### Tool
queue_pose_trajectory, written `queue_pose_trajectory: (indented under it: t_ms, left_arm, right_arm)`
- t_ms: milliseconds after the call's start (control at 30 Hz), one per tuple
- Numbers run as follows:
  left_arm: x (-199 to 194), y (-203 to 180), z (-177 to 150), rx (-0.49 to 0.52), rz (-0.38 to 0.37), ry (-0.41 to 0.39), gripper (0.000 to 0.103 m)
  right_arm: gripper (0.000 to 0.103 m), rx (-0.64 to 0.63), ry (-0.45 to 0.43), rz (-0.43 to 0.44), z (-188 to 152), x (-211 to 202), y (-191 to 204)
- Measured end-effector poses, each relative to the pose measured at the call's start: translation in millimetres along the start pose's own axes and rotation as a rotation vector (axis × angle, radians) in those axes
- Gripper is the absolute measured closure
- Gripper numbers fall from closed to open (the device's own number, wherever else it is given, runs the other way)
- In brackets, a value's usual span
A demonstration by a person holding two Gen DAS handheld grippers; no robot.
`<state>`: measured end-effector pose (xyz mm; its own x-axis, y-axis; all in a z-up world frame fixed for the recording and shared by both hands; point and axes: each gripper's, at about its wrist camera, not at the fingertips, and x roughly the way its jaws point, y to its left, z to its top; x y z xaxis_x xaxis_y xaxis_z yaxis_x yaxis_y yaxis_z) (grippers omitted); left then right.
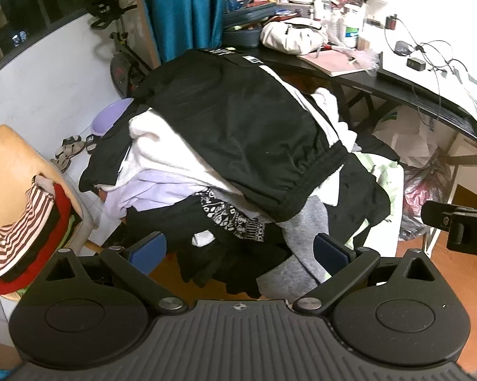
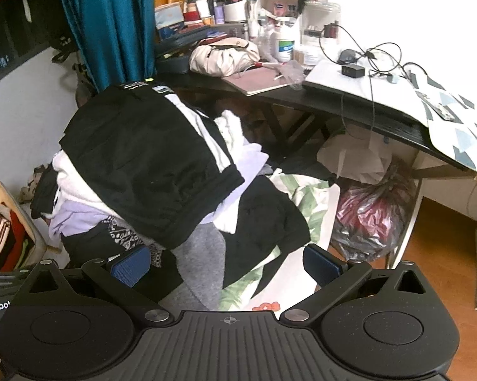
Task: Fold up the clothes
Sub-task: 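Move both grippers toward the black garment on the clothes pile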
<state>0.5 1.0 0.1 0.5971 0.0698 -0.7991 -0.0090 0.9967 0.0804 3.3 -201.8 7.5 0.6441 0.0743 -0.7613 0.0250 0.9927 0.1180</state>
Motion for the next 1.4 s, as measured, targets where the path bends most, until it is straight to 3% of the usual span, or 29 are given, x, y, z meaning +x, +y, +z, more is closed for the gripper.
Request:
queue_pose_trajectory:
  t_ms: [100, 167, 300, 1133, 1400]
  left_arm:
    - [0, 1, 1, -0.002, 0.013, -0.003, 0.002]
    - [-1, -20, -1, 0.041, 0.053, -0.019, 0.002]
    - [-3, -16, -3, 0.028, -0.005, -0.016, 0.002]
    - [20, -53, 19, 0.103, -0.028, 0.001, 0.002]
    - [38, -38, 28, 0.049, -0.064, 0.041, 0.002]
  right_arm:
    - [0.001, 0.018, 0.001, 0.009, 0, -1, -5]
    - [0.001, 0.031, 0.002, 0.015, -1, -1, -8]
    - [0.001, 0.044, -0.002, 0.013, -2, -3, -15]
    - [0.001, 0.132, -0.008, -0.038, 1, 9, -52]
    - [0.001, 0.126, 0.012, -0.029, 14, 27, -45]
